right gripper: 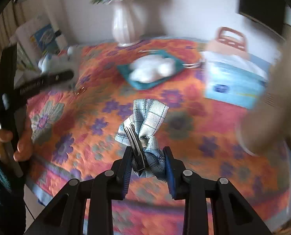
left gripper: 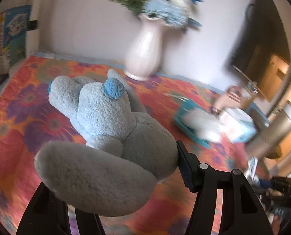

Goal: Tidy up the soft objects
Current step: 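Carry bunny with left tool while right tool carries scrunchie to tray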

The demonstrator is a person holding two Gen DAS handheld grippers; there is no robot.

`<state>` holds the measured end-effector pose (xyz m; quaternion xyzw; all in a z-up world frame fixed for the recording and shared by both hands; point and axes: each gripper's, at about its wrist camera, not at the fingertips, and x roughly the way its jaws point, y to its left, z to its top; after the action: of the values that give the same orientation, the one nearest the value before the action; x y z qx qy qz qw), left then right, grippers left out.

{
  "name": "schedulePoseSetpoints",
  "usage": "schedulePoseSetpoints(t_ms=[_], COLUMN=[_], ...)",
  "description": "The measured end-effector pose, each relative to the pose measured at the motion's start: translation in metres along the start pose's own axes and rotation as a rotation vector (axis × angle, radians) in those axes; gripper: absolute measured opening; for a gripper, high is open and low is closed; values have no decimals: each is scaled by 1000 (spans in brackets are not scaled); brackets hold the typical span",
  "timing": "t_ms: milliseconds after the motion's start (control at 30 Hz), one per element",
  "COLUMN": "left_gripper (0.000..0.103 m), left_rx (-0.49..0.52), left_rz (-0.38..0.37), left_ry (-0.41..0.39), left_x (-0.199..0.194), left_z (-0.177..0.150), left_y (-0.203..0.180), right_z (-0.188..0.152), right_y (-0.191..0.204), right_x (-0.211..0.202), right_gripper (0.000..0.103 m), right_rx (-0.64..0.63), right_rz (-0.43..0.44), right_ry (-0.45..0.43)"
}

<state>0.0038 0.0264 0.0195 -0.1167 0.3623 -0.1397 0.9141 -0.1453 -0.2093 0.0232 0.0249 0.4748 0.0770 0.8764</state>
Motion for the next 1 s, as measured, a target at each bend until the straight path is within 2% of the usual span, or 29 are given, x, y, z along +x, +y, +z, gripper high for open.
schedulePoseSetpoints(t_ms=[100, 233, 367, 533, 833, 1000], left_gripper=[58, 58, 58, 58, 58, 58], left_rx=[3, 89, 173, 314, 488, 552], left_rz=[-94, -196, -315, -479, -638, -696], left_ry=[26, 50, 108, 214, 313, 307], left_x=[-7, -16, -17, -18, -16, -16], left_z=[-13, -22, -32, -48, -67, -70], left_y=[-26, -81, -134, -193, -295, -350], right_z=[-6, -17, -25, -38, -61, -65], right_y=[-26, -65, -102, -144, -204, -235], right_x=[-23, -54, -73, -92, -145, -171], right_gripper=[29, 29, 29, 29, 29, 29], right_rx=[67, 153, 230, 322, 411, 472], right_rz=[-23, -40, -51, 3, -40, -72], right_ry=[-15, -50, -50, -48, -135, -193])
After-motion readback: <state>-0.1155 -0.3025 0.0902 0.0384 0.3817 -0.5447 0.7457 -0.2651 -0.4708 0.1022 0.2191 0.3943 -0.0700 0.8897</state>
